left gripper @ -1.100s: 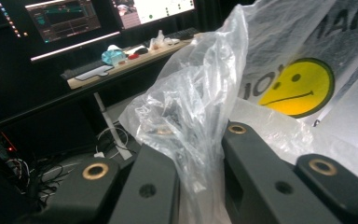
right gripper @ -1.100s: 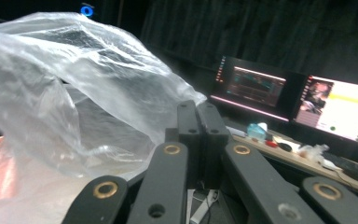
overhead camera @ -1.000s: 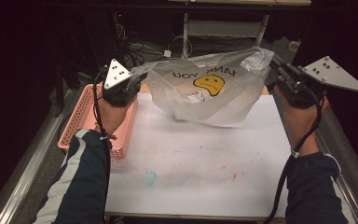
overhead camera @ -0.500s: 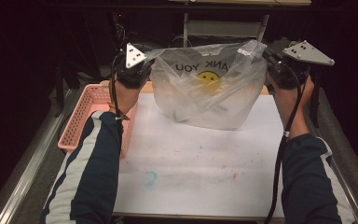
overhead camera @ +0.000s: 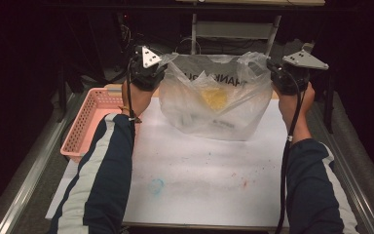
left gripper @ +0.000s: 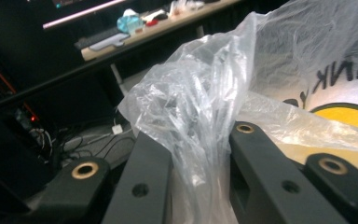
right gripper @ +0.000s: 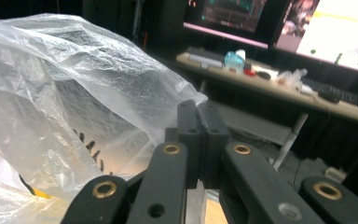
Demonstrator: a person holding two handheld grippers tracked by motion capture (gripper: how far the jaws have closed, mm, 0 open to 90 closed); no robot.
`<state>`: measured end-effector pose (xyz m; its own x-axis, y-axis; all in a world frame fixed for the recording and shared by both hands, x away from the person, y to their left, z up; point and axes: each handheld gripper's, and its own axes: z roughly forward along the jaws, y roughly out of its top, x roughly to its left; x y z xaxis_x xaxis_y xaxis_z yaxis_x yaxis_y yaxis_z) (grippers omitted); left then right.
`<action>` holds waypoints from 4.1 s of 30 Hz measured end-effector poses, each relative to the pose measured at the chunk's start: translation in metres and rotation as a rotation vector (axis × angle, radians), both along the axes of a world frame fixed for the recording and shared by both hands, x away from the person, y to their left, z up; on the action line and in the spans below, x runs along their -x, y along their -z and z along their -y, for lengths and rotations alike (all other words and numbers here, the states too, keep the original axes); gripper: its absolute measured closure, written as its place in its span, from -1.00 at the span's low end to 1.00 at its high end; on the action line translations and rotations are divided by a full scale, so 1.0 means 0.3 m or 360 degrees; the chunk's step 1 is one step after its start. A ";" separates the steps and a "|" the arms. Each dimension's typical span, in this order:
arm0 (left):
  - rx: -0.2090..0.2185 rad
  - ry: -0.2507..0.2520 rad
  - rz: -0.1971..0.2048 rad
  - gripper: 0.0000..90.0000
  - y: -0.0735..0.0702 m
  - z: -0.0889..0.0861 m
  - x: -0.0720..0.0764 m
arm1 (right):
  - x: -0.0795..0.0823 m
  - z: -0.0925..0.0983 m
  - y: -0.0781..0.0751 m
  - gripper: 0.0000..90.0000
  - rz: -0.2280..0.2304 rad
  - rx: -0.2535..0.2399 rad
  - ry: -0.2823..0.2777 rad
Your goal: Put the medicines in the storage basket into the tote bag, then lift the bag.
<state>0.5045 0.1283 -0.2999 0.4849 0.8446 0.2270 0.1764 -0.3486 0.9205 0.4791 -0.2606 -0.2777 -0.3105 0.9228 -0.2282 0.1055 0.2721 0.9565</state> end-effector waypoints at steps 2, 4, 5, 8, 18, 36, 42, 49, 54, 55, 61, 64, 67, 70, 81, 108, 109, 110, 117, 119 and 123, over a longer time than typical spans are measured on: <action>-0.0027 -0.0018 -0.0022 0.85 0.016 0.000 -0.016 | -0.015 0.006 0.023 1.00 -0.0028 0.0003 0.0011; -0.0065 -0.0046 -0.0004 0.86 0.021 -0.002 -0.033 | -0.031 0.013 0.042 1.00 -0.0052 0.0003 0.0028; -0.0055 -0.0059 0.0008 0.87 0.019 -0.005 -0.037 | -0.039 0.015 0.049 1.00 -0.0062 0.0003 0.0040; -0.0088 -0.0102 0.0036 0.92 -0.006 -0.015 -0.060 | -0.057 0.020 0.049 1.00 -0.0042 0.0070 0.0070; -0.0107 -0.0157 0.0037 0.86 -0.049 0.020 -0.128 | -0.143 0.021 0.002 1.00 -0.0007 0.0071 0.0145; -0.0013 -0.0132 -0.0059 -0.18 -0.072 0.013 -0.080 | -0.047 0.039 -0.056 -0.06 0.0026 -0.0065 0.0088; 0.0001 -0.0121 -0.0029 -0.28 -0.099 -0.004 -0.051 | -0.016 0.049 -0.067 -0.13 -0.0015 -0.0099 0.0033; -0.0031 -0.0070 -0.0001 -0.34 -0.068 -0.028 -0.004 | 0.027 0.040 -0.039 -0.18 -0.0015 -0.0098 -0.0016; -0.0004 -0.0004 0.0056 -0.46 -0.012 -0.060 0.061 | 0.060 0.014 0.021 -0.21 -0.0029 -0.0057 -0.0057; 0.0016 0.0017 0.0068 -0.46 -0.001 -0.069 0.077 | 0.069 0.009 0.033 -0.21 -0.0030 -0.0050 -0.0065; -0.0017 0.0067 0.0125 -0.46 0.062 -0.108 0.167 | 0.128 -0.022 0.110 -0.23 -0.0023 -0.0028 -0.0118; -0.0032 0.0086 0.0144 -0.50 0.087 -0.124 0.205 | 0.154 -0.031 0.135 -0.26 -0.0027 -0.0031 -0.0142; 0.0000 0.0108 0.0139 -0.53 0.109 -0.141 0.234 | 0.174 -0.038 0.153 -0.32 -0.0043 -0.0042 -0.0168; 0.0007 0.0103 0.0148 -0.53 0.132 -0.159 0.260 | 0.190 -0.041 0.170 -0.33 -0.0051 -0.0067 -0.0179; 0.0041 0.0104 0.0132 -0.58 0.202 -0.221 0.332 | 0.231 -0.041 0.248 -0.41 -0.0083 -0.0096 -0.0213; -0.0060 0.0168 0.0116 -0.63 0.300 -0.262 0.498 | 0.379 -0.043 0.329 -0.57 -0.0114 -0.0044 -0.0351; -0.0056 0.0173 0.0111 -0.63 0.303 -0.265 0.504 | 0.387 -0.043 0.331 -0.57 -0.0111 -0.0039 -0.0353; -0.0055 0.0171 0.0111 -0.63 0.306 -0.267 0.510 | 0.394 -0.042 0.333 -0.57 -0.0107 -0.0040 -0.0359; -0.0079 0.0181 0.0116 -0.63 0.324 -0.275 0.541 | 0.435 -0.039 0.343 -0.57 -0.0104 -0.0012 -0.0375; -0.0083 0.0182 0.0111 -0.63 0.330 -0.275 0.549 | 0.446 -0.035 0.345 -0.57 -0.0106 -0.0010 -0.0382; -0.0099 0.0182 0.0124 -0.63 0.340 -0.278 0.565 | 0.468 -0.034 0.356 -0.57 -0.0095 0.0012 -0.0378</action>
